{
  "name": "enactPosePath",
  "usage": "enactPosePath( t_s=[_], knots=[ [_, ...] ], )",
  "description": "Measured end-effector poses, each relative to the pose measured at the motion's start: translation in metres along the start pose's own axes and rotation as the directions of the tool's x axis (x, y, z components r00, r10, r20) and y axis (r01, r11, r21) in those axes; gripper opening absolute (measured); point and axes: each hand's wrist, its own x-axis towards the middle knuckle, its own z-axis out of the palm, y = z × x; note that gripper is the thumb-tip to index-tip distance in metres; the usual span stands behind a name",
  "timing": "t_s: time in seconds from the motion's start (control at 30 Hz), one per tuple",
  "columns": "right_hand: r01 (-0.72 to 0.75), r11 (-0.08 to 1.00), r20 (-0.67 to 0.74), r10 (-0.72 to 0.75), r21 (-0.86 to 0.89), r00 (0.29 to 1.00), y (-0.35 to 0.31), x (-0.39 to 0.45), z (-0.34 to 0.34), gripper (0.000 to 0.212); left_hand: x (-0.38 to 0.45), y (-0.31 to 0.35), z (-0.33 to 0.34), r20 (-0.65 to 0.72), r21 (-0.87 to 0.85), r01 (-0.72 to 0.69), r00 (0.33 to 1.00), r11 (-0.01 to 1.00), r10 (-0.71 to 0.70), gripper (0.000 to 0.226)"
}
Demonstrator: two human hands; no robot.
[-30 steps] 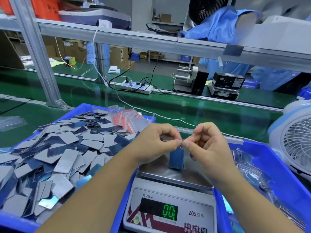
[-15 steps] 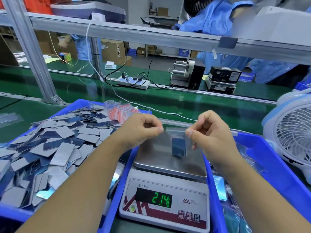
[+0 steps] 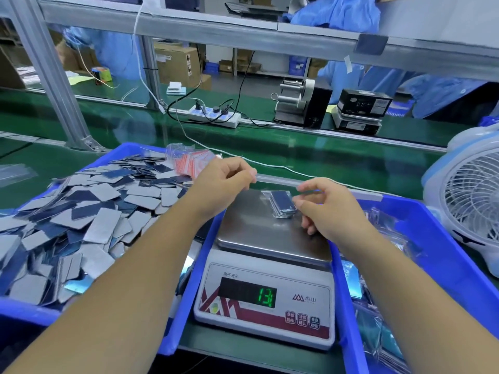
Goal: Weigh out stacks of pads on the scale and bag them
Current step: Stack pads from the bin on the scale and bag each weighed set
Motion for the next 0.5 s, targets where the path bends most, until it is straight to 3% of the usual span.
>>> enactPosePath(
  t_s=[0.23,0.5],
  knots=[
    [0.115,0.934,-0.043,-0.138,-0.338,0.99,-0.0016,-0.0037,0.0024,0.017,0.0,-0.0053,-0.0009,-0.002,0.097,-0.025,1.0,0.995,0.025,0.022],
    [0.154,0.916,-0.103,-0.205,-0.37,0.973,-0.002,-0.0037,0.0017,0.013,0.0029,-0.0064,-0.0021,-0.037,0.147,-0.034,0.999,0.989,0.04,0.029]
  ],
)
